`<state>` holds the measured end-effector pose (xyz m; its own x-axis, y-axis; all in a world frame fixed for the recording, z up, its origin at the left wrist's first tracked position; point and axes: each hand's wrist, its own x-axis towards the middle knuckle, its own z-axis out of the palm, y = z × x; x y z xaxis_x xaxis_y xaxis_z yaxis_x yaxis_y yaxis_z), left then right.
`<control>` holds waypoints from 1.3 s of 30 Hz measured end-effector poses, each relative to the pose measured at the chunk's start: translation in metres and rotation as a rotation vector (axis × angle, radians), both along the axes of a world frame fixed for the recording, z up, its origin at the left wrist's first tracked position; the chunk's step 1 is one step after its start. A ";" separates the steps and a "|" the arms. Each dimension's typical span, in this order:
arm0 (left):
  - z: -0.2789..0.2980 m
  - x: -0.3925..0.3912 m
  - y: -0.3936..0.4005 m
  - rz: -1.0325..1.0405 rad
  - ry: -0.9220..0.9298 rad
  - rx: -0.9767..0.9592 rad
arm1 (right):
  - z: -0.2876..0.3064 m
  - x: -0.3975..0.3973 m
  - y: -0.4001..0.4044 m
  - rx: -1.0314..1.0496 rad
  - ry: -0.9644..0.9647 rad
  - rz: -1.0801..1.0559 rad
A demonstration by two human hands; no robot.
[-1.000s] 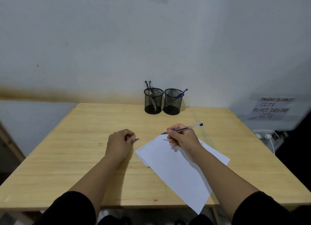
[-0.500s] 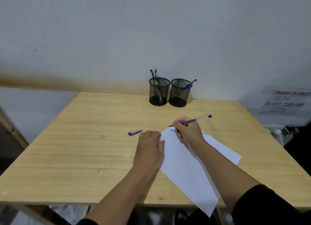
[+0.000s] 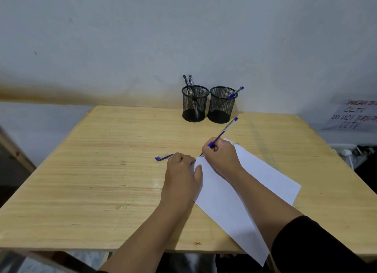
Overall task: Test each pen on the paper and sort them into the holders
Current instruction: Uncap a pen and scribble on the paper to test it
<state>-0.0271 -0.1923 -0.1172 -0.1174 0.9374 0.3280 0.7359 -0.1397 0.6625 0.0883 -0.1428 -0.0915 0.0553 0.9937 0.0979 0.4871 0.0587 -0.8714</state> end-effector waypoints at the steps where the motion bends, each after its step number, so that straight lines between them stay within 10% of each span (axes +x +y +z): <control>1: 0.000 0.000 0.000 -0.002 -0.001 0.000 | -0.001 0.000 0.000 0.006 -0.006 0.002; 39: 0.000 0.001 -0.004 0.032 0.035 0.066 | -0.008 -0.003 0.003 0.075 -0.099 -0.056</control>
<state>-0.0265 -0.1964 -0.1171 -0.1342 0.9094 0.3937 0.7634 -0.1585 0.6262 0.0851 -0.1401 -0.0992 0.0971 0.9790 0.1794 0.5746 0.0920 -0.8133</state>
